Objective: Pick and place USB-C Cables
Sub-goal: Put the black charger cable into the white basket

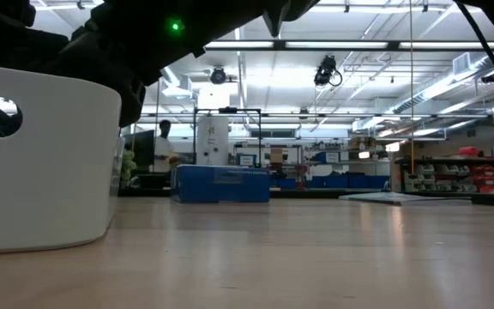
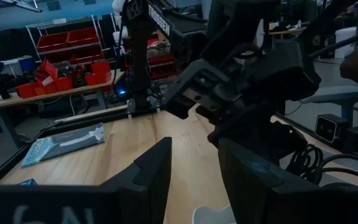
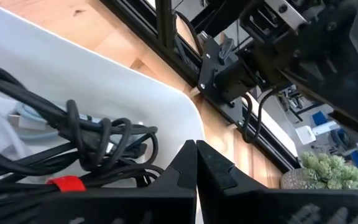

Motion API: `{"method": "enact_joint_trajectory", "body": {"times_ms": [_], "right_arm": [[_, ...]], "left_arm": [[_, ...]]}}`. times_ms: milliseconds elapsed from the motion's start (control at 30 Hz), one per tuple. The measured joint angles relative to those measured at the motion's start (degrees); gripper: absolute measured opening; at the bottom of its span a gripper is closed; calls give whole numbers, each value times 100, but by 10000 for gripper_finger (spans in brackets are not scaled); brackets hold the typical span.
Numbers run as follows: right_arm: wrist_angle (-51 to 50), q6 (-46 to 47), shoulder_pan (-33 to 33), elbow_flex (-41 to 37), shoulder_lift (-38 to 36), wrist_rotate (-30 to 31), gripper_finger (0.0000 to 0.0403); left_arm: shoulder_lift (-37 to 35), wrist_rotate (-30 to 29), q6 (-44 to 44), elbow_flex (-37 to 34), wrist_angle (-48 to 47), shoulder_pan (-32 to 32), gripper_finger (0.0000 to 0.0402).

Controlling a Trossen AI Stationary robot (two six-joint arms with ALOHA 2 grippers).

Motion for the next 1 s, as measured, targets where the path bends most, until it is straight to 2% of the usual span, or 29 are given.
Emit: {"method": "enact_joint_trajectory", "body": {"times_ms": [100,300,467,600,733,800,1000], "right_arm": [[4,-162,46,0,0,59,2],[226,-927,74,290,13,1077,2],[658,-1180,65,402,13,1253,2],[650,-765,66,420,8,775,2],[58,500,16,417,7,-355,2],[56,1009,-17,382,106,-676,2],[256,1077,-38,146,262,-525,2]], "left_arm": [[1,0,-1,0,0,0,142],[2,0,-2,-2,0,2,142],[0,-2,-2,-2,0,0,142],[1,-2,-1,0,0,0,142],[2,0,-2,0,0,0,142],[0,-2,-1,0,1,1,142],[2,-2,-2,0,-5,0,142]]}}
